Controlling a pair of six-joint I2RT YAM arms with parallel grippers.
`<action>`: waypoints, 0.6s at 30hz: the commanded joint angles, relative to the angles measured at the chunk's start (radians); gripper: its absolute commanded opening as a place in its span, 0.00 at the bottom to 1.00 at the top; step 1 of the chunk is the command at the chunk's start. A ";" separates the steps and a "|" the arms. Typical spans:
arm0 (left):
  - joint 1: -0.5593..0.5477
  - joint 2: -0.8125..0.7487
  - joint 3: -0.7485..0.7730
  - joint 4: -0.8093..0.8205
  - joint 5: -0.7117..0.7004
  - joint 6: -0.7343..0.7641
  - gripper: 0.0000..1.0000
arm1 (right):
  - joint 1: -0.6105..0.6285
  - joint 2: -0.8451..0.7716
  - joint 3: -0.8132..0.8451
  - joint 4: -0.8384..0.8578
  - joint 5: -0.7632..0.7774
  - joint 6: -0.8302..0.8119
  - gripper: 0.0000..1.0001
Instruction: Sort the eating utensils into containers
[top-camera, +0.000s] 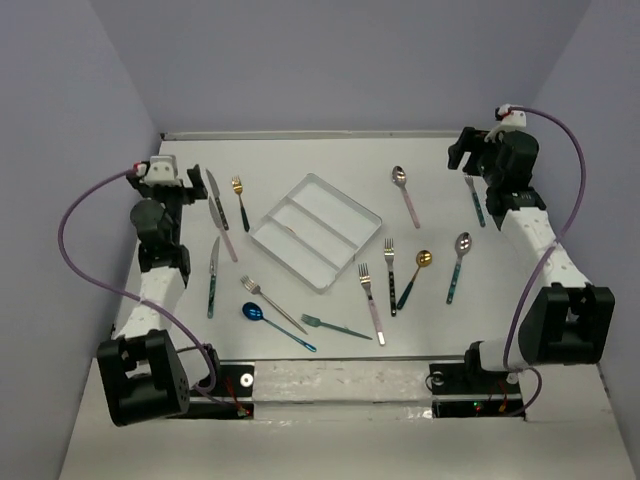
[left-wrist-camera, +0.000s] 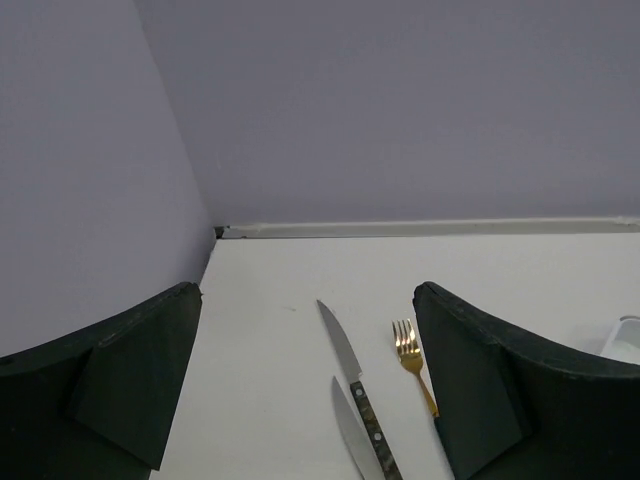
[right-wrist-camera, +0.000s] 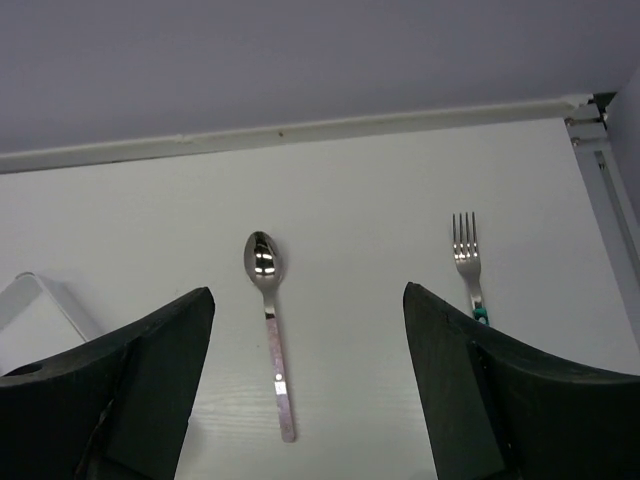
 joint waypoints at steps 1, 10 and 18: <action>0.006 -0.042 0.239 -0.533 0.102 0.095 0.99 | -0.031 0.148 0.167 -0.471 0.150 0.025 0.82; 0.008 0.001 0.322 -0.976 0.033 0.264 0.93 | -0.159 0.522 0.486 -0.641 0.174 -0.065 0.77; 0.009 0.017 0.261 -0.959 0.016 0.275 0.97 | -0.206 0.818 0.756 -0.774 0.151 -0.144 0.80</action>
